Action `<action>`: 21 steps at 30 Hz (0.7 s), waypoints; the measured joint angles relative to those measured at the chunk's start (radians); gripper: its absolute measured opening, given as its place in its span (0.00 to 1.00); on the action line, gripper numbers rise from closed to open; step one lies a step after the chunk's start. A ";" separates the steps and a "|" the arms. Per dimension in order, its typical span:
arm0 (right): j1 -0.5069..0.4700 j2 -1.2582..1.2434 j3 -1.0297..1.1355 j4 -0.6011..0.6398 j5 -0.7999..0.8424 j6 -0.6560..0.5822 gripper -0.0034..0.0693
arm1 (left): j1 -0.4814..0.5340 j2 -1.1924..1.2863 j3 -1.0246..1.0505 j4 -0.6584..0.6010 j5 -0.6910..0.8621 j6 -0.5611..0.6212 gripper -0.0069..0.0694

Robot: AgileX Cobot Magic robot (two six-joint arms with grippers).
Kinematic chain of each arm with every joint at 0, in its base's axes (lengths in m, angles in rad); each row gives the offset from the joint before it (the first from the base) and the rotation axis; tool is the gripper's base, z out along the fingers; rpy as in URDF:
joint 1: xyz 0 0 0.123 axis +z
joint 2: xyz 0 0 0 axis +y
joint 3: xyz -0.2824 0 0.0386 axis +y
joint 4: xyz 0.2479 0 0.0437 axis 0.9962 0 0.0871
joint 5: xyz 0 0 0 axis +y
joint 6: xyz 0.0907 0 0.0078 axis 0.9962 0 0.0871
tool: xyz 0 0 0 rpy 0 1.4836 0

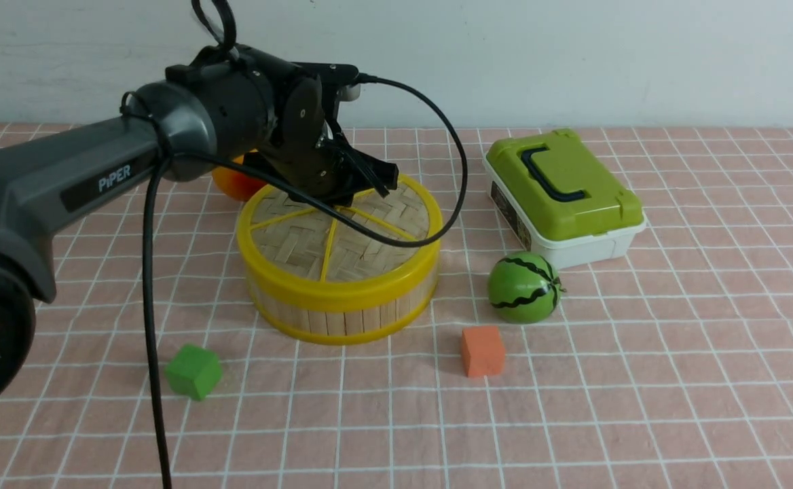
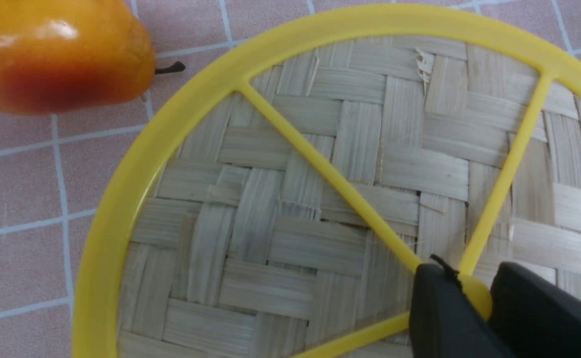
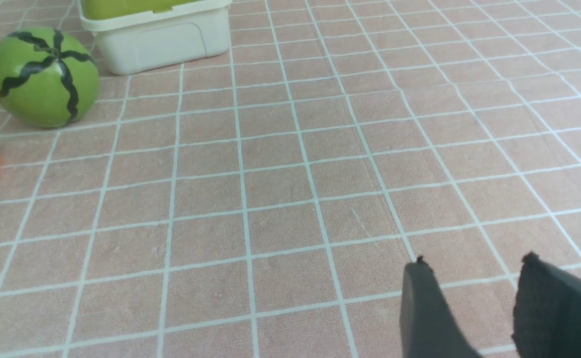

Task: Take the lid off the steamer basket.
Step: Use the left arm to lift the lid of the steamer, then use the left arm to place the steamer lid on the table

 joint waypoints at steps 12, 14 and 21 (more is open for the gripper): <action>0.000 0.000 0.000 0.000 0.000 0.000 0.38 | 0.000 -0.052 0.000 -0.004 0.009 -0.001 0.22; 0.000 0.000 0.000 0.000 0.000 0.000 0.38 | 0.000 -0.088 -0.001 -0.004 0.008 -0.001 0.22; 0.000 0.000 0.000 0.000 0.000 0.000 0.38 | 0.005 -0.282 -0.008 0.115 0.013 -0.002 0.22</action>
